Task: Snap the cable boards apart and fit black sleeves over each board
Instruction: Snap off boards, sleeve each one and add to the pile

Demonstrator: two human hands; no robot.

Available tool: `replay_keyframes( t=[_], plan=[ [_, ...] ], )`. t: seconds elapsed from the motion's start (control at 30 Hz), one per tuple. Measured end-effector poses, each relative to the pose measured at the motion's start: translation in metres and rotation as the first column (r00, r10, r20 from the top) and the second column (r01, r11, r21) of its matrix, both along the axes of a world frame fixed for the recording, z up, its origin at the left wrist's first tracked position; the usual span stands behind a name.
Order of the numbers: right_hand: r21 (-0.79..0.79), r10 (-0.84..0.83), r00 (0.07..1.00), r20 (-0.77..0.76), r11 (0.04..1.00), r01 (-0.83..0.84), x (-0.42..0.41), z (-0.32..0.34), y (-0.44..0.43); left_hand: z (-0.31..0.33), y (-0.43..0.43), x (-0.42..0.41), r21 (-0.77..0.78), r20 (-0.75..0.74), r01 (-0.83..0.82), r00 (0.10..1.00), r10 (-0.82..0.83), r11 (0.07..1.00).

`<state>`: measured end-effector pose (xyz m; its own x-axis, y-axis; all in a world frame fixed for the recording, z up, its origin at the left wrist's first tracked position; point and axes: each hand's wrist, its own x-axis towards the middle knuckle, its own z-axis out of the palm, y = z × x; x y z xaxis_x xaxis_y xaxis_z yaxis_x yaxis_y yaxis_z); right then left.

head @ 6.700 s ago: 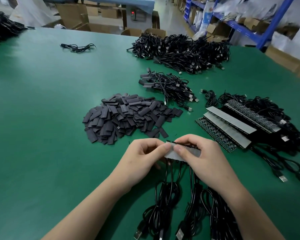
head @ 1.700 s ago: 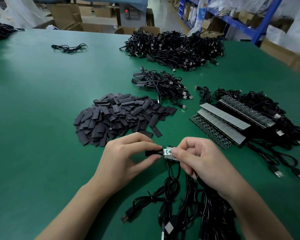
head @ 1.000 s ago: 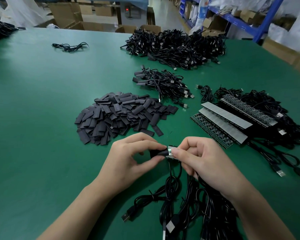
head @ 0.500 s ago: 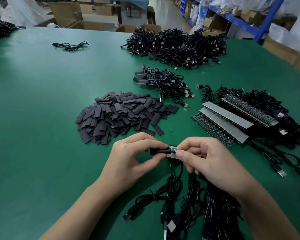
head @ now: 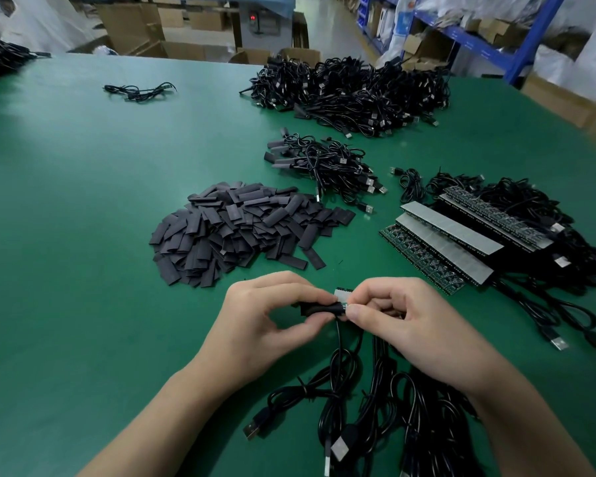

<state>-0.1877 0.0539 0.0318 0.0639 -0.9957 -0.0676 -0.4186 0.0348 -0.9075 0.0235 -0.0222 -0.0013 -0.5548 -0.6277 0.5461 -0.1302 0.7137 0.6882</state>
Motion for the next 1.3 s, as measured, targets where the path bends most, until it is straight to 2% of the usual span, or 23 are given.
replay_keyframes(
  t=[0.2, 0.33, 0.47, 0.73, 1.0, 1.3],
  plan=[
    [-0.004, 0.024, 1.0, -0.004, 1.0, -0.024, 0.0013, 0.0004, 0.0012, 0.0002, -0.0009, 0.0015, 0.215, 0.002, 0.013, 1.0, -0.014, 0.976],
    [-0.012, 0.025, 0.999, -0.02, 1.0, -0.025, 0.0021, -0.0011, 0.0018, -0.0001, -0.001, 0.0017, 0.262, 0.016, 0.017, 1.0, -0.022, 0.965],
    [-0.004, 0.01, 0.998, -0.056, 1.0, -0.01, 0.0027, -0.0027, 0.0022, 0.001, -0.0006, 0.0019, 0.23, 0.035, 0.011, 0.999, -0.02, 0.973],
    [0.031, -0.009, 0.994, -0.105, 0.999, 0.012, 0.0007, -0.008, 0.0034, 0.0015, 0.0014, 0.0017, 0.071, 0.064, 0.015, 0.998, -0.019, 0.997],
    [0.009, -0.04, 0.998, -0.055, 0.999, 0.04, 0.0043, -0.0004, 0.0025, 0.0024, 0.0008, 0.001, 0.039, 0.074, -0.02, 0.997, 0.017, 0.999],
    [-0.069, -0.048, 0.993, -0.106, 0.997, 0.041, 0.003, 0.0018, 0.0047, 0.0007, 0.0009, 0.0008, 0.003, 0.045, -0.037, 0.998, 0.037, 0.999]
  ],
)
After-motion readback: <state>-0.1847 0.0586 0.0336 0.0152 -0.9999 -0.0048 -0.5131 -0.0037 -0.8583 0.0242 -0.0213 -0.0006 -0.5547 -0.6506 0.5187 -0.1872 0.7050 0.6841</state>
